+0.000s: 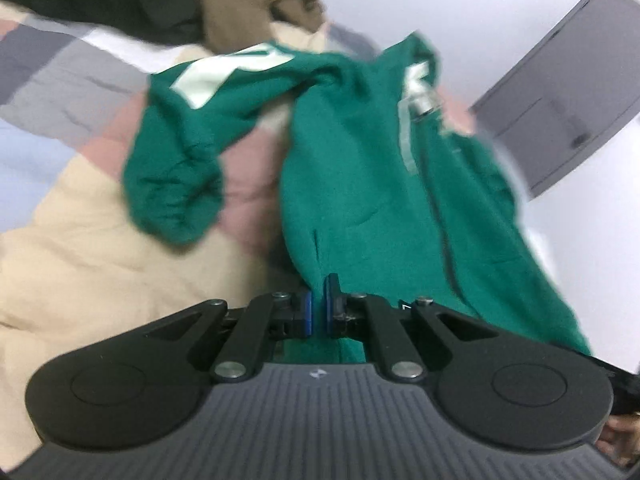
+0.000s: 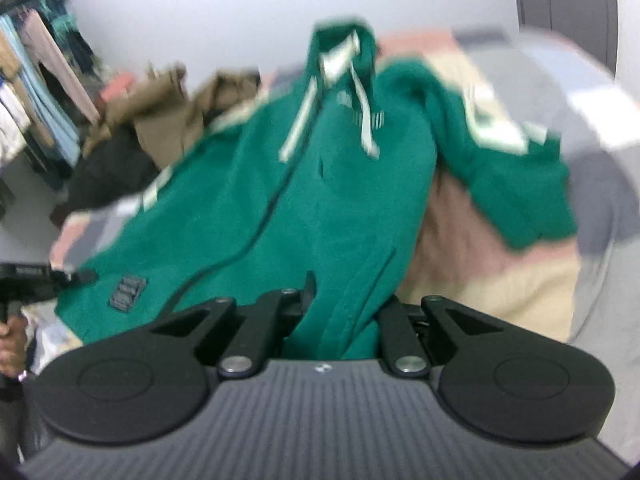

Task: Fold large clothes

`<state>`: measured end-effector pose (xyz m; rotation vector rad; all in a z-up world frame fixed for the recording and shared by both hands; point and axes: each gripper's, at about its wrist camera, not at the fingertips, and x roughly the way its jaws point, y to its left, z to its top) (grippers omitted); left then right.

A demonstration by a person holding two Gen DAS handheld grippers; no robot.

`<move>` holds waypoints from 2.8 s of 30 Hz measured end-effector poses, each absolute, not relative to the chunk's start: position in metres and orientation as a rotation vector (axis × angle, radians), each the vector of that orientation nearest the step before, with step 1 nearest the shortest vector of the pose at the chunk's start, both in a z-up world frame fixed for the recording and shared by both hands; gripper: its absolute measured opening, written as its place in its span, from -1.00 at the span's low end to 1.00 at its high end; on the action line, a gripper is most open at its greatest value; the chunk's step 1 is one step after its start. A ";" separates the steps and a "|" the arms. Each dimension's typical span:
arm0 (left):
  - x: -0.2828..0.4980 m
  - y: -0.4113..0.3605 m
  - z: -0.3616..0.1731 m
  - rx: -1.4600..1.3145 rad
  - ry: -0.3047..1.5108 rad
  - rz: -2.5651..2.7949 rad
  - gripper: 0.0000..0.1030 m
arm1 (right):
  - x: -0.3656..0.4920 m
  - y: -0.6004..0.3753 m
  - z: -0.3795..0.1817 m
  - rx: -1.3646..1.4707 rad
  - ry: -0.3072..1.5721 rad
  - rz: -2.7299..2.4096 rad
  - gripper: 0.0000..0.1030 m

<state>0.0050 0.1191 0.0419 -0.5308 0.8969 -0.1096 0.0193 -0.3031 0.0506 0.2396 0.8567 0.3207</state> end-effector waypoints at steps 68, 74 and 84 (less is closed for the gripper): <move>0.120 -0.053 -0.047 -0.078 0.831 -0.154 0.19 | 0.101 -0.309 -0.012 0.197 0.795 0.148 -0.16; 0.118 -0.052 -0.046 -0.087 0.826 -0.152 0.19 | 0.121 -0.351 -0.003 0.228 0.737 -0.013 0.25; 0.116 -0.045 -0.044 -0.142 0.817 -0.180 0.19 | 0.168 -0.388 -0.040 0.128 0.806 -0.135 0.62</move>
